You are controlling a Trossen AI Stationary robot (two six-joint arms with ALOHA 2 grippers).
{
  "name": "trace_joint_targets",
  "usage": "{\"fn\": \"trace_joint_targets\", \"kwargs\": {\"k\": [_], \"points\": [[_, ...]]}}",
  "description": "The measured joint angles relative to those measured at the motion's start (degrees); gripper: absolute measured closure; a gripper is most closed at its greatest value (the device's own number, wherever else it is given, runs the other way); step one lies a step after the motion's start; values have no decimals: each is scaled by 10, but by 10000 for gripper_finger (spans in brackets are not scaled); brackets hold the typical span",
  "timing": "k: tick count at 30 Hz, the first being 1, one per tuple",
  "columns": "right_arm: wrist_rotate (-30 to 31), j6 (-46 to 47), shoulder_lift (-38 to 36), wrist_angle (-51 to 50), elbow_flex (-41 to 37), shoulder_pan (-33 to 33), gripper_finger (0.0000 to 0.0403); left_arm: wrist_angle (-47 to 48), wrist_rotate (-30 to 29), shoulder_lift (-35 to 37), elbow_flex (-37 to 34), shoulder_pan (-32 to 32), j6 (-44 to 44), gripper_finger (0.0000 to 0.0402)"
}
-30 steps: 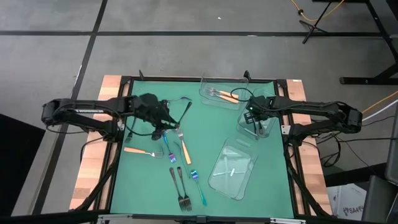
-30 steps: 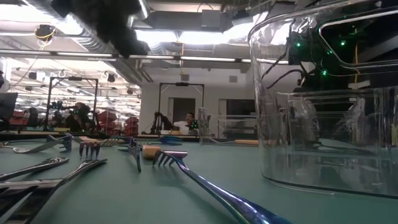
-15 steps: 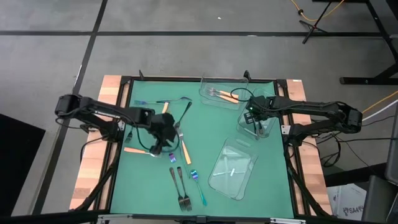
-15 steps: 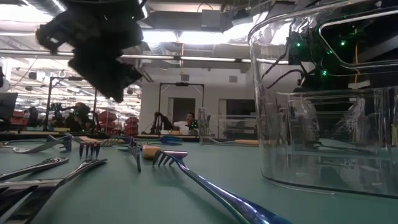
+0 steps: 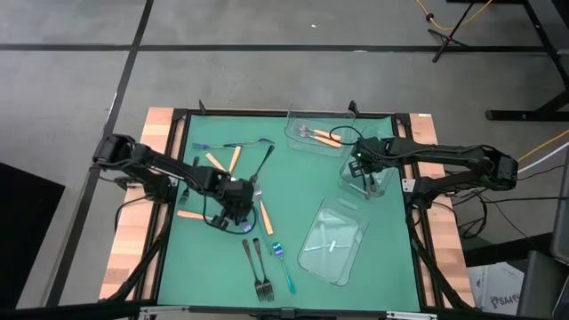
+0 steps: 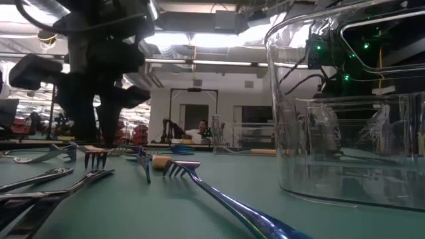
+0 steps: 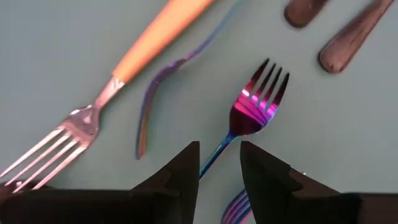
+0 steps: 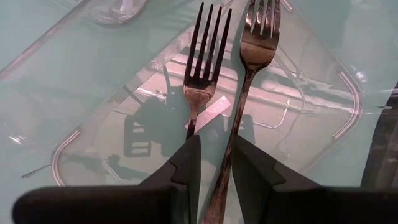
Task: Sort silverware by color (type)
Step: Put the blue fork into the bottom transparent bin
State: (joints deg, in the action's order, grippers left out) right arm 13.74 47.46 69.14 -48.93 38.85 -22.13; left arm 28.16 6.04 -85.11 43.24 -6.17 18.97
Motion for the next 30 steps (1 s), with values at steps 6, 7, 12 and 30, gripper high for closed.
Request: {"fn": "trace_joint_targets", "kwargs": {"k": [6,7,12,30], "points": [[-14,-1,0,0,0,0,324,-2,-12,-33,0,0,12,292],[-14,-2,0,0,0,0,324,-3,-12,-39,0,0,12,292],[-14,-13,0,0,0,0,324,-4,-10,-61,3,0,12,292],[-14,-52,0,-6,46,0,324,-5,-21,-60,1,0,11,394]]}}
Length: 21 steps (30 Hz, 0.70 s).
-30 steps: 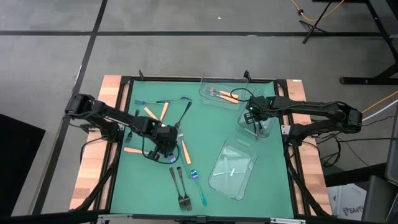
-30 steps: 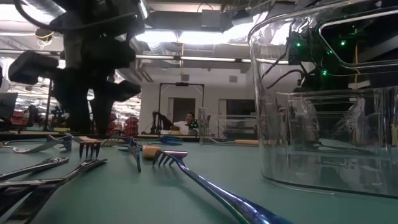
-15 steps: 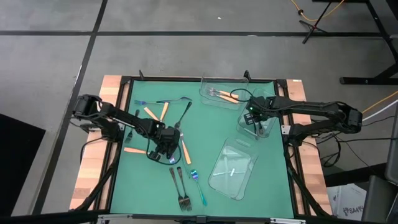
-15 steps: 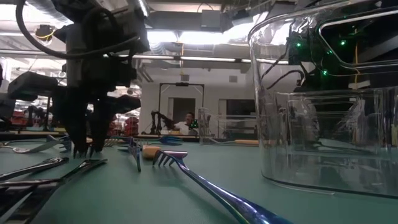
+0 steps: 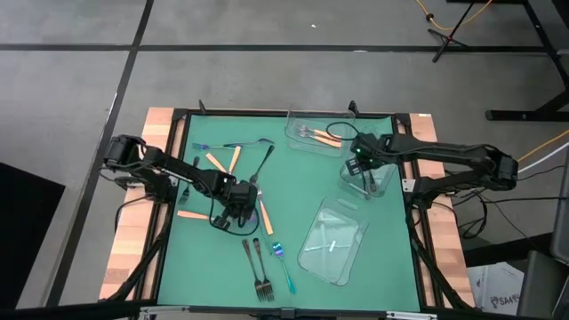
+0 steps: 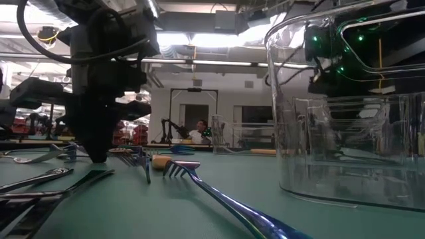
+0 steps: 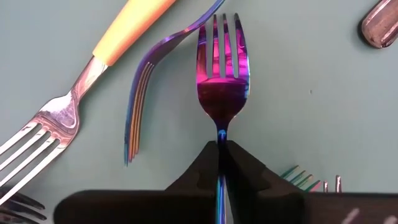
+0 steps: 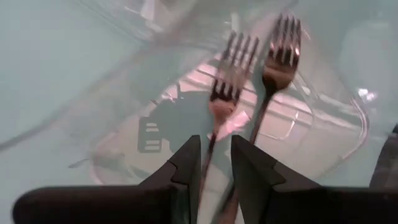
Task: Sort silverware by color (type)
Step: Put the blue fork into the bottom transparent bin
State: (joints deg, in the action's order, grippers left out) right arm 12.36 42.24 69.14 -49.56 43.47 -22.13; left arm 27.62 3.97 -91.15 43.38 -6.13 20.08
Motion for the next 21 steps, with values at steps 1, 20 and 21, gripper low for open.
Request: {"fn": "trace_joint_targets", "kwargs": {"k": [1,20,21], "points": [[0,-5,0,-1,6,0,324,0,0,0,0,0,0,395],[-2,-159,0,60,102,0,324,-31,-3,112,-3,0,-64,396],[-6,-167,0,73,102,0,324,-38,-3,122,-3,0,-64,396]]}}
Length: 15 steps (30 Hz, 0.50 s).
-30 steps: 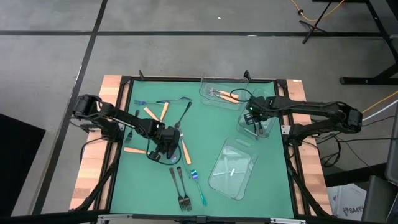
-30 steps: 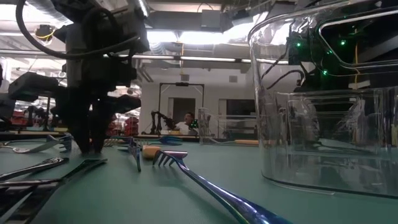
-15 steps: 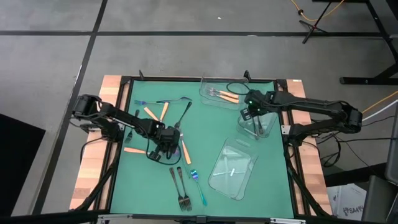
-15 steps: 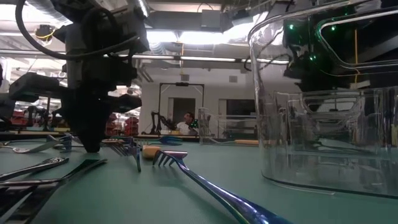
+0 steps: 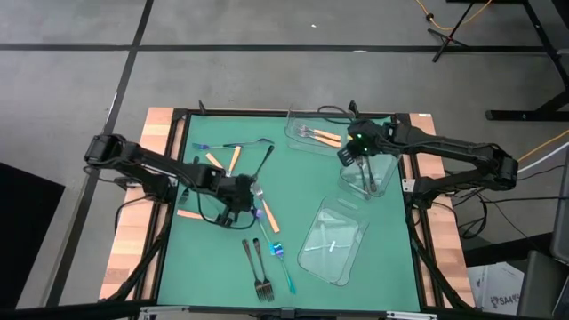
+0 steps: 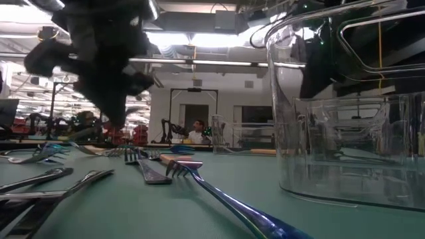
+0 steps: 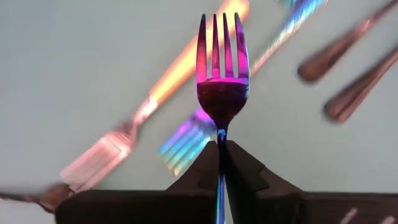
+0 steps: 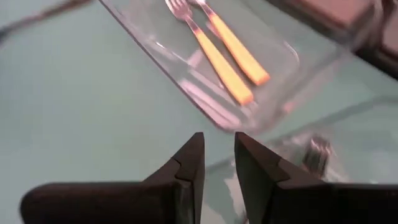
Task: Sort silverware by color (type)
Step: Put the blue fork into the bottom transparent bin
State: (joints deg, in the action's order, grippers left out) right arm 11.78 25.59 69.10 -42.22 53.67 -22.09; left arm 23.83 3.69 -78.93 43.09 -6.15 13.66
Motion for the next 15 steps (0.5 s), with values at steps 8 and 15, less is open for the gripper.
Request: {"fn": "trace_joint_targets", "kwargs": {"k": [8,15], "points": [[-36,-55,0,117,0,0,324,-91,-2,58,1,0,0,396],[-117,-120,0,226,0,0,324,-232,-30,67,1,0,0,396]]}}
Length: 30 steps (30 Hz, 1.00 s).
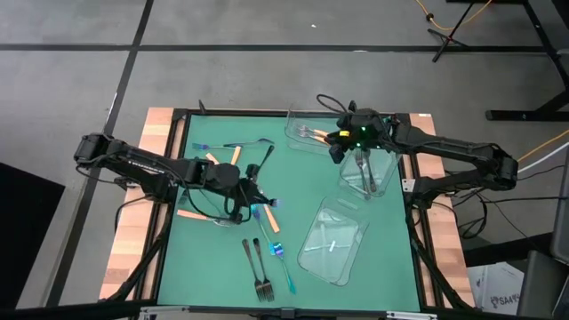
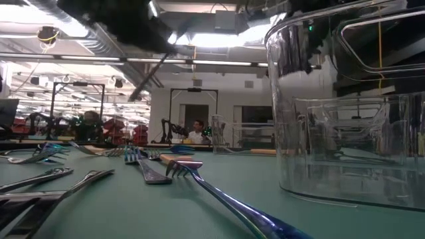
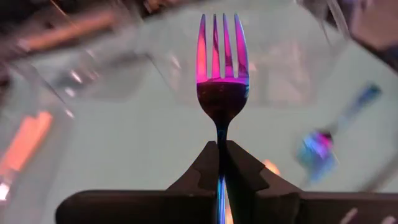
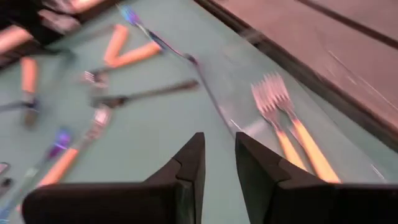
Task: Sort silverware by color (type)
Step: Put the blue fork into the bottom transparent bin
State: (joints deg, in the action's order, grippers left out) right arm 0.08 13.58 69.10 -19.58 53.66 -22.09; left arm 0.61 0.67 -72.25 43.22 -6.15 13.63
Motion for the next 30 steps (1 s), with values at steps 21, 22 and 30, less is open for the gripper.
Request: {"fn": "trace_joint_targets", "kwargs": {"k": [21,22,30], "points": [[-98,-169,57,276,-12,106,324,-280,-93,0,0,0,5,396],[-98,-169,63,293,-12,114,324,-282,-86,0,0,0,5,396],[-138,-170,106,374,-12,155,324,-301,-19,-1,0,0,21,396]]}}
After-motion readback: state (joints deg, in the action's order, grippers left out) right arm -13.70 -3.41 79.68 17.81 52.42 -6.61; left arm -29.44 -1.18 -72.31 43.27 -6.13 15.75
